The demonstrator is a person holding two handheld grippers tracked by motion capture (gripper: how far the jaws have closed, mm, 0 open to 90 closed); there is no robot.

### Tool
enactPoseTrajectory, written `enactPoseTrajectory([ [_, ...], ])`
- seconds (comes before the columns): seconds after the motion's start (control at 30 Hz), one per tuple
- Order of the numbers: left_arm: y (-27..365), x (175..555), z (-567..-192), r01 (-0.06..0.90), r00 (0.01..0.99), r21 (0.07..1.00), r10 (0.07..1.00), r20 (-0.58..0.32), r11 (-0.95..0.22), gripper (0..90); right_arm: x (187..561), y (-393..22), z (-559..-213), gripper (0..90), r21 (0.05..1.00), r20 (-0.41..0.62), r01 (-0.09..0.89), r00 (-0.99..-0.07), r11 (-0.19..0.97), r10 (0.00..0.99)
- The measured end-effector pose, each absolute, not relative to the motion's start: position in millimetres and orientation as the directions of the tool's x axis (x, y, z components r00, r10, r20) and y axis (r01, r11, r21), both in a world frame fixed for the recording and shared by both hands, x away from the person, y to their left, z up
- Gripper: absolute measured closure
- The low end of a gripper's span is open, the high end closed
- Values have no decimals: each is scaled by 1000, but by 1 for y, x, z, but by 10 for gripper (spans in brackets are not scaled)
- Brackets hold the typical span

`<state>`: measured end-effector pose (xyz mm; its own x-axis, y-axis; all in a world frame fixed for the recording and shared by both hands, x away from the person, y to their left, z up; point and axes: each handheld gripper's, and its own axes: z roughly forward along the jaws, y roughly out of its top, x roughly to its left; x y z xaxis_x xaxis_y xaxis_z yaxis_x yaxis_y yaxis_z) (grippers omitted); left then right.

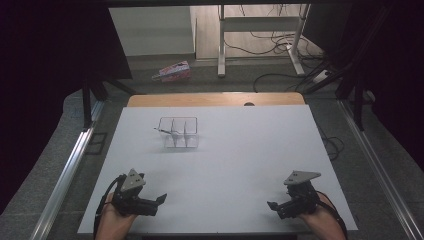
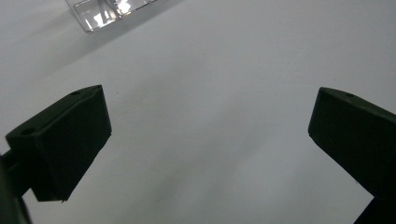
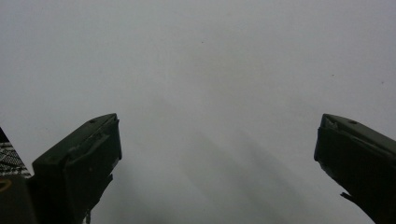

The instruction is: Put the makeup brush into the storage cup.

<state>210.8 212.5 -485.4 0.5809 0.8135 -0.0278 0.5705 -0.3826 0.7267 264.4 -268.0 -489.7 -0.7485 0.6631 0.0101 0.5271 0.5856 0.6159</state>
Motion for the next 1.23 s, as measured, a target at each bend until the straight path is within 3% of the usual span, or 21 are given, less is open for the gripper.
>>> enactPoseTrajectory([
  [1.23, 244, 187, -497, 614, 502, 725, 863, -54, -312, 0, 265, -268, -491, 4, 607, 12, 533, -748, 590, 663],
])
